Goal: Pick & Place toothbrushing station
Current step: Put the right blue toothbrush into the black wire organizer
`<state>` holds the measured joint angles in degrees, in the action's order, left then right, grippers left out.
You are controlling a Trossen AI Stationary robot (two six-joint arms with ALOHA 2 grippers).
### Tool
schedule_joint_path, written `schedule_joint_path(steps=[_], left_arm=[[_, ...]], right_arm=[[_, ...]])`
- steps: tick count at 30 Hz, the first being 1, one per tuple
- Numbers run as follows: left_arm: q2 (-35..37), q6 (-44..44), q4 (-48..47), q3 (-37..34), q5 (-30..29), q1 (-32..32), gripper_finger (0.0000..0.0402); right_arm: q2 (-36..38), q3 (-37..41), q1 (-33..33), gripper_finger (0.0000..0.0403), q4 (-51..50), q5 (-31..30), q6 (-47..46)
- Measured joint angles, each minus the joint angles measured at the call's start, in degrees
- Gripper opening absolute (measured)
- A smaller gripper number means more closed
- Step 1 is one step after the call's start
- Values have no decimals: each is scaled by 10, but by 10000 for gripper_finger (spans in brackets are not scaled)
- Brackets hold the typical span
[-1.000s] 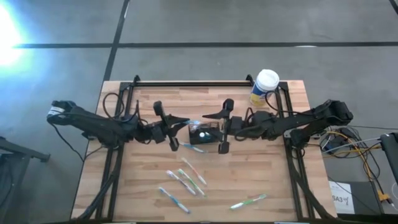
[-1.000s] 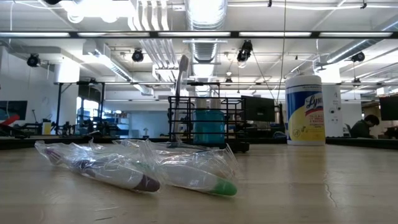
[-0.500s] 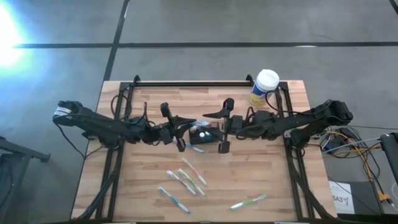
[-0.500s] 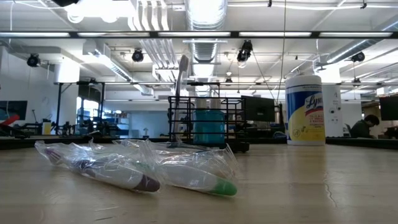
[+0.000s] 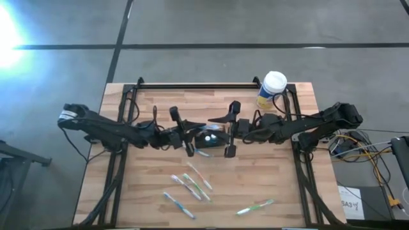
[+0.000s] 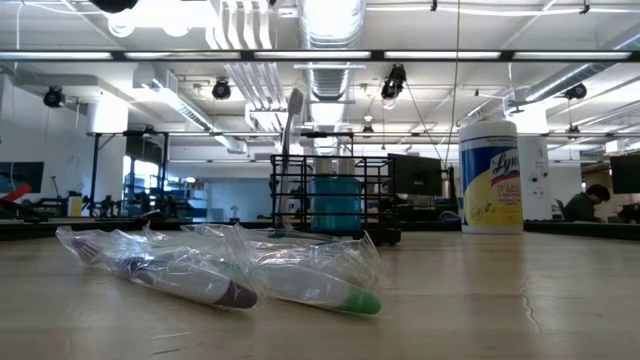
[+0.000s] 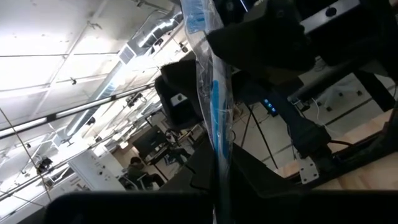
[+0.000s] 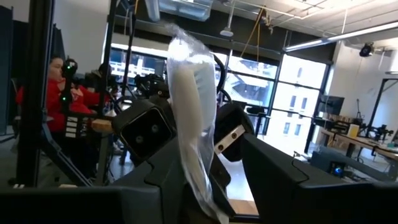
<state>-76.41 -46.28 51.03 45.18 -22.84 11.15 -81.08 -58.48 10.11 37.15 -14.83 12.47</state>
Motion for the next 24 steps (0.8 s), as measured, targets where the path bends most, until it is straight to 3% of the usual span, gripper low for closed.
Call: schedule_joint_path(steps=[5,13,24], left_arm=[[-5,0,0,2,-1,-1,24],[-4,5,3,2,-19,-2,32],[8,0,-48,0,-29,-1,103]], right_arm=[[0,0,0,112,-1,1,0],[2,0,0,21,-12,-1,10],[58,5,2,15,-81,-1,14]])
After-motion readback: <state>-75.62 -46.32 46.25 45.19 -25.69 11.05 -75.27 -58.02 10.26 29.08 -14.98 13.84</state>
